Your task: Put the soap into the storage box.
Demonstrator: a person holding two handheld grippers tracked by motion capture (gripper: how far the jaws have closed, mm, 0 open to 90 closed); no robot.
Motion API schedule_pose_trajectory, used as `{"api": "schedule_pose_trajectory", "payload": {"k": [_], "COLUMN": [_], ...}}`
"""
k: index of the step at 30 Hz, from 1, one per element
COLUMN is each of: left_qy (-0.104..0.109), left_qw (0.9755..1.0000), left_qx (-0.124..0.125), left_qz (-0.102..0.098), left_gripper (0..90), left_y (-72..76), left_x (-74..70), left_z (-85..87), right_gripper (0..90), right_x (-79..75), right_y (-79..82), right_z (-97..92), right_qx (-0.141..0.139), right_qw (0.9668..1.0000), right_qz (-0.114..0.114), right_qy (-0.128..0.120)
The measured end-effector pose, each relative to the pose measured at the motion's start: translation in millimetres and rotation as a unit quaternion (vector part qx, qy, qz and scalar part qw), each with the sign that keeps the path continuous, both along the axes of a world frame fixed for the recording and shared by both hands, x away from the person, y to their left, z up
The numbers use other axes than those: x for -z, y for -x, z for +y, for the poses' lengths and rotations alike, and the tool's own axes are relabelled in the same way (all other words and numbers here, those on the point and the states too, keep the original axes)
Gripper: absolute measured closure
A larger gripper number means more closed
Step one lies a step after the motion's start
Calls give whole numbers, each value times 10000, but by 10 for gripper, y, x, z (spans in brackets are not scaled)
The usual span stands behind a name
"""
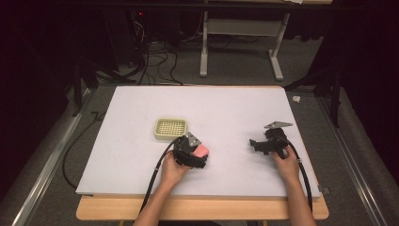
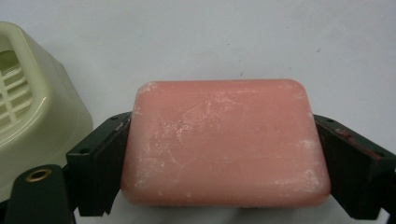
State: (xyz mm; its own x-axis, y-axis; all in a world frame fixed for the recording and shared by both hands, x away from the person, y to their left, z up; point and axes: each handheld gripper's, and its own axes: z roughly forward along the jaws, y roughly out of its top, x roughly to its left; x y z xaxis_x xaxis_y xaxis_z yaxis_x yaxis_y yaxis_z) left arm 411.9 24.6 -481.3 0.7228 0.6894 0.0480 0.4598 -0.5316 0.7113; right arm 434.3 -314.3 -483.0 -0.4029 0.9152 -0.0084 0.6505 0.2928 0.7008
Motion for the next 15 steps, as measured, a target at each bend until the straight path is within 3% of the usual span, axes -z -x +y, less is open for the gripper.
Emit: {"api": "schedule_pose_trajectory", "payload": {"k": [15], "left_qy": [104], "left_qw": [9999], "left_qx": [58], "left_qz": [-40], "left_gripper": [138], "left_y": [26], "left_x": [-58], "left_z": [3], "right_gripper": [145], "right_x": [0], "right_y": [0], "right_z": [0], "right_qx": [0], "right_qw": [10000], "right_qz": [0], "right_qy": [-5]}}
